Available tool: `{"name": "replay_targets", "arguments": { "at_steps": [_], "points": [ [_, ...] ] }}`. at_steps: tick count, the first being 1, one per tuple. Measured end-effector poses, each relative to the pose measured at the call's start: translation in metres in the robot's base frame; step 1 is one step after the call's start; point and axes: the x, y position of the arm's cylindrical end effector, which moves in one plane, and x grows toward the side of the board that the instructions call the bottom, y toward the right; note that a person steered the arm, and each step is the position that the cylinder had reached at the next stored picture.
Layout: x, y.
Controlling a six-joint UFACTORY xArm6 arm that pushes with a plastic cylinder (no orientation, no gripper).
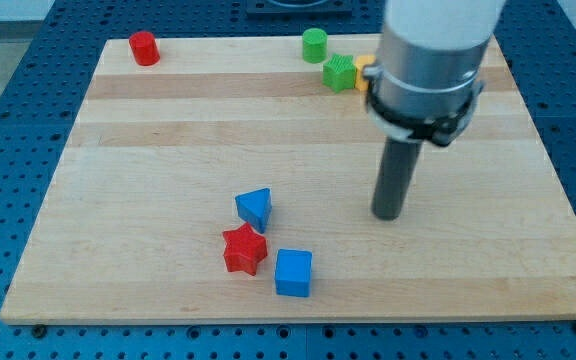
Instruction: Push the blue triangle towards top left diagonal to the red star
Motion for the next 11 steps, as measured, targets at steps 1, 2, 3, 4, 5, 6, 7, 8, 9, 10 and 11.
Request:
{"name": "replay_targets", "arguments": {
  "at_steps": [1,2,3,4,5,6,7,8,9,10,11],
  "points": [
    [0.022,-0.039],
    [0.025,-0.075],
    [0.025,-0.108],
    [0.023,-0.130],
    [0.016,-0.131],
    [0.001,-0.131],
    [-0.013,-0.137],
    [-0.033,-0.138],
    [-0.055,-0.138],
    [-0.074,-0.141],
    [-0.081,-0.155]
  ]
}}
